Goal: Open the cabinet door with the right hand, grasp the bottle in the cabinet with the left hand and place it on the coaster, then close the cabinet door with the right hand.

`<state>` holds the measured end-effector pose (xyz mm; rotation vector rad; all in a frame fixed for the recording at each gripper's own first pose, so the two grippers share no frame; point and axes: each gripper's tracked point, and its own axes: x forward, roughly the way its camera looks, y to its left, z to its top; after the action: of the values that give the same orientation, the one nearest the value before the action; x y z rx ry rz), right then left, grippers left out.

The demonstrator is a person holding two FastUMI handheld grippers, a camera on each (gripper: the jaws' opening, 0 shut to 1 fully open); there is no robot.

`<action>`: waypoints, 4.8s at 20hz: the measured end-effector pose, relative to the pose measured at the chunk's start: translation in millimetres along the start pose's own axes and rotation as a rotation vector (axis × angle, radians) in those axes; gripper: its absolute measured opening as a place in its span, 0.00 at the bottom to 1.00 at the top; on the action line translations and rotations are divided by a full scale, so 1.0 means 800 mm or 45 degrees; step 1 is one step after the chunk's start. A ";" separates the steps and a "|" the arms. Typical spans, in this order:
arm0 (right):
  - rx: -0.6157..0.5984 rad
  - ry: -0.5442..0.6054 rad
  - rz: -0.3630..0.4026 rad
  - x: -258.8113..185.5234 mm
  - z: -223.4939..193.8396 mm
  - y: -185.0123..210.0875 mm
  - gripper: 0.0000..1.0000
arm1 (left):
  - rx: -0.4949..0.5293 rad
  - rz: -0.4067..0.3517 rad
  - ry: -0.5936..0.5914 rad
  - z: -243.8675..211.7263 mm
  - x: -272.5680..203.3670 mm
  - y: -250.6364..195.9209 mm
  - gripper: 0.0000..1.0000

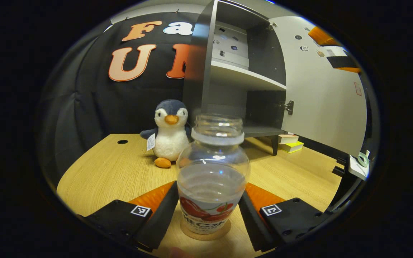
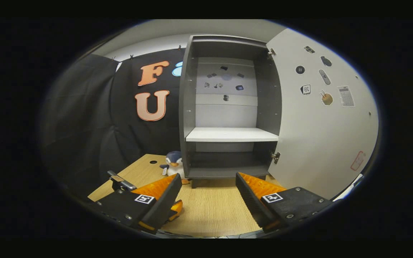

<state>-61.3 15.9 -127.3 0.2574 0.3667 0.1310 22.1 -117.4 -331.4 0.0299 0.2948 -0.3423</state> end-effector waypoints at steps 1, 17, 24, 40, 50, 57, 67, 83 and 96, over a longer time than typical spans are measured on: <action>0.003 -0.009 -0.007 -0.001 0.004 0.000 0.94 | 0.001 -0.008 -0.010 0.009 -0.001 -0.002 0.96; 0.025 -0.109 -0.111 -0.049 0.043 -0.043 0.93 | 0.097 -0.034 -0.293 0.191 -0.037 -0.017 0.96; -0.043 -0.136 -0.187 -0.074 0.062 -0.105 0.94 | 0.060 0.071 -0.323 0.263 -0.069 -0.017 0.96; -0.009 -0.265 -0.389 -0.209 0.111 -0.269 0.94 | 0.105 0.177 -0.375 0.390 -0.128 -0.062 0.96; -0.005 -0.307 -0.674 -0.263 0.123 -0.419 0.93 | 0.084 0.247 -0.387 0.407 -0.141 -0.076 0.96; 0.033 -0.301 -0.601 -0.227 0.129 -0.441 0.93 | 0.072 0.364 -0.409 0.414 -0.169 -0.053 0.94; 0.071 -0.355 -0.504 -0.214 0.141 -0.399 0.89 | 0.080 0.376 -0.411 0.419 -0.147 -0.020 0.94; 0.173 -0.316 -0.067 -0.120 0.159 -0.210 0.89 | 0.097 0.363 -0.416 0.431 -0.114 0.005 0.96; 0.120 -0.308 0.264 0.019 0.192 -0.073 0.96 | 0.076 0.496 -0.393 0.422 -0.112 0.078 0.95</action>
<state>14.0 -72.1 -9.8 0.4001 0.1053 0.2842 56.8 -55.9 16.1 0.0906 -0.0302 0.0338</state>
